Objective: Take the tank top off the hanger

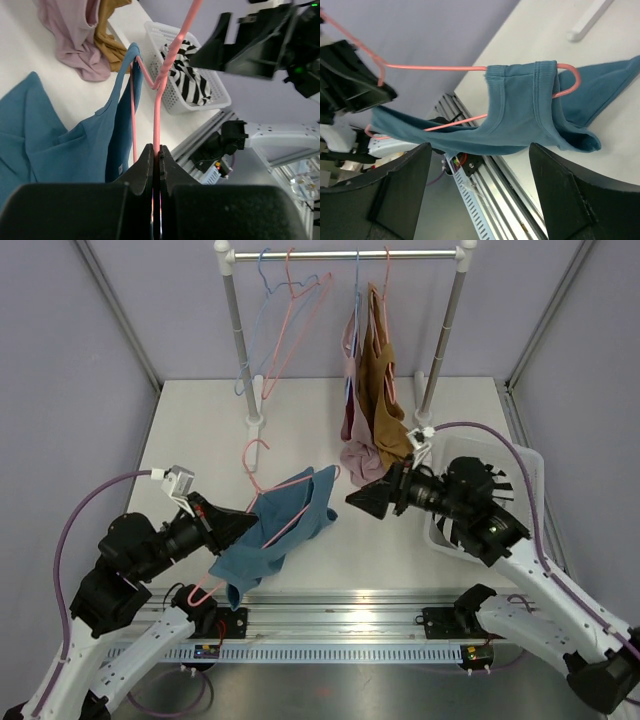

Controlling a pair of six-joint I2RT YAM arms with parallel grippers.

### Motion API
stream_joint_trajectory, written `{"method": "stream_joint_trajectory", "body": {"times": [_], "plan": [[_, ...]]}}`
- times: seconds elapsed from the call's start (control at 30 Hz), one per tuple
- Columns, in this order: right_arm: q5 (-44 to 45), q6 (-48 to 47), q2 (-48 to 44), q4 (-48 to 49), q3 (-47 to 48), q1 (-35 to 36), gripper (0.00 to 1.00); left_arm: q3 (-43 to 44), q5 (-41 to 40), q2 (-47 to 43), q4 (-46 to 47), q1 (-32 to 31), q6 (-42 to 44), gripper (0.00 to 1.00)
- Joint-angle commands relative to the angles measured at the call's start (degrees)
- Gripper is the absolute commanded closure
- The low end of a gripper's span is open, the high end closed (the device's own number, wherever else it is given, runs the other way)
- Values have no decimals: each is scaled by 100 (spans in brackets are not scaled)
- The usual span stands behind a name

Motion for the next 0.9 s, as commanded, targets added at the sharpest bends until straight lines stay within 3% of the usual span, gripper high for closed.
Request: {"method": "stream_joint_trajectory", "body": {"times": [0.0,0.13,0.2,0.3,0.43,0.47,0.53,0.57,0.73,0.77,0.87], "plan": [[1818,-702,591,172,308,1053,14,-146,418,-274,828,-21,-538,100],[2803,-1175,1434,216,616,1750,17,-261,576,-310,907,-21,-671,100],[2840,-1247,1664,277,748,1796,17,-288,585,-301,872,-21,-662,100],[2813,-1309,1946,383,836,1805,26,-288,629,-266,802,-21,-636,100],[2962,-1370,1885,662,714,1813,56,-253,541,-301,626,-21,-557,100],[2963,-1396,1867,690,679,1822,70,-244,541,-319,573,-21,-556,100],[3155,-1475,1823,682,643,1813,85,-218,524,-336,521,-21,-504,100],[3304,-1510,1797,638,635,1822,100,-157,506,-336,416,-21,-469,100],[4515,-1669,1621,-238,678,1796,100,274,172,-266,-331,-21,76,100],[5084,-1660,1630,-389,757,1778,100,327,215,-257,-463,-21,129,100],[5231,-1687,1788,-698,880,1507,100,406,409,-318,-438,-21,173,100]]}}
